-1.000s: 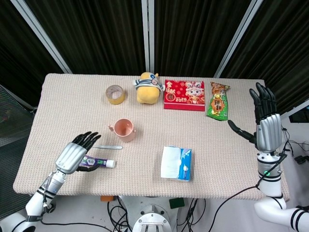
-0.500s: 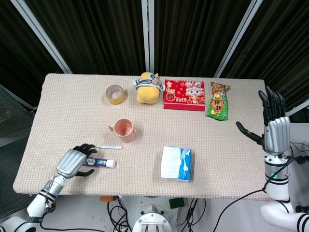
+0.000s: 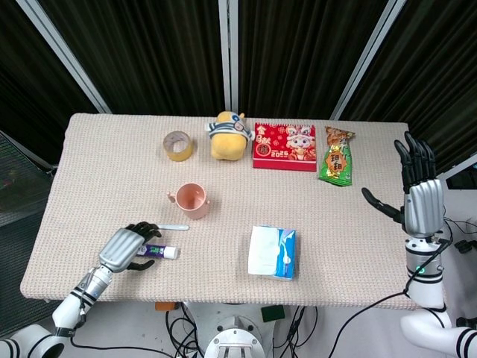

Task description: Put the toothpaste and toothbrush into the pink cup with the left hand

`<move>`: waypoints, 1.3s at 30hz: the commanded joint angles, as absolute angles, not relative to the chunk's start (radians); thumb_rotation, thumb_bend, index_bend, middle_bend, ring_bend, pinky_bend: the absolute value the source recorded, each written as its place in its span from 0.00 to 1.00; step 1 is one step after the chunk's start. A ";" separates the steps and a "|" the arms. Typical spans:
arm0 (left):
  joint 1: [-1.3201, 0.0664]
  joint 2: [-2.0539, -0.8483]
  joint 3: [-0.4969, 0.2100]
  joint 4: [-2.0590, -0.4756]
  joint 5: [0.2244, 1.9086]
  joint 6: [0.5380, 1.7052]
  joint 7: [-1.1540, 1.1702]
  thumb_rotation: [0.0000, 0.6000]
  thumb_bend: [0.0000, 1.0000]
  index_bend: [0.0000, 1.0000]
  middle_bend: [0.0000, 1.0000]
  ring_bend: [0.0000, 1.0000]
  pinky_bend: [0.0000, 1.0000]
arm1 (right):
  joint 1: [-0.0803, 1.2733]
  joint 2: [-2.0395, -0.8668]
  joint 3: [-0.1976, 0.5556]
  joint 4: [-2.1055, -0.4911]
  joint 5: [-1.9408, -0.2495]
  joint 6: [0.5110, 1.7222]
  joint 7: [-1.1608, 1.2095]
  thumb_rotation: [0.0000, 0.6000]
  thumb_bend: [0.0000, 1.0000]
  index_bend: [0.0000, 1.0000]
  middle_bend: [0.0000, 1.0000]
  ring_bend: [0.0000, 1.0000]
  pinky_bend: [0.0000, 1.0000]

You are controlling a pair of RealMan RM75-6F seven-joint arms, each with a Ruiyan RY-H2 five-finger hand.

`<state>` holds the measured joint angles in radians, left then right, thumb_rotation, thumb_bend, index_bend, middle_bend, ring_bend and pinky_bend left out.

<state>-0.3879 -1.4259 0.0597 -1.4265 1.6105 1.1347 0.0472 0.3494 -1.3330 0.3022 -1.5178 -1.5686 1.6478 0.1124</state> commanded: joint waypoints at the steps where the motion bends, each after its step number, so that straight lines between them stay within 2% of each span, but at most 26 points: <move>1: -0.399 -1.436 0.057 -1.426 1.612 1.124 0.054 0.93 0.20 0.34 0.26 0.23 0.39 | 0.350 -1.331 0.305 -1.517 -1.566 1.648 0.114 1.00 0.37 0.00 0.00 0.00 0.00; 6: -0.413 -1.452 0.061 -1.419 1.609 1.102 0.075 1.00 0.23 0.39 0.28 0.23 0.39 | 0.347 -1.326 0.307 -1.513 -1.555 1.649 0.123 1.00 0.37 0.00 0.00 0.00 0.00; 17: -0.419 -1.462 0.066 -1.421 1.586 1.088 0.128 1.00 0.25 0.44 0.28 0.23 0.39 | 0.337 -1.331 0.300 -1.495 -1.543 1.656 0.141 1.00 0.38 0.00 0.00 0.00 0.00; 24: -0.415 -1.464 0.065 -1.424 1.578 1.101 0.142 1.00 0.31 0.51 0.28 0.23 0.39 | 0.333 -1.330 0.299 -1.493 -1.540 1.659 0.145 1.00 0.38 0.00 0.00 0.00 0.00; 31: -0.397 -1.442 0.055 -1.449 1.585 1.166 0.114 1.00 0.31 0.56 0.30 0.24 0.40 | 0.330 -1.331 0.296 -1.489 -1.539 1.661 0.150 1.00 0.38 0.00 0.00 0.00 0.00; 35: -0.378 -1.415 0.034 -1.465 1.599 1.245 0.020 1.00 0.31 0.58 0.30 0.25 0.41 | 0.328 -1.333 0.296 -1.486 -1.536 1.664 0.157 1.00 0.38 0.00 0.00 0.00 0.00; 39: -0.362 -1.412 0.001 -1.454 1.568 1.288 -0.149 1.00 0.32 0.59 0.37 0.31 0.45 | 0.323 -1.340 0.294 -1.477 -1.538 1.674 0.169 1.00 0.38 0.00 0.00 0.00 0.00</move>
<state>-0.3780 -1.4212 0.0277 -1.4562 1.5863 1.2511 -0.0375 0.3237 -1.3393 0.2947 -1.4781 -1.5379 1.6733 0.1684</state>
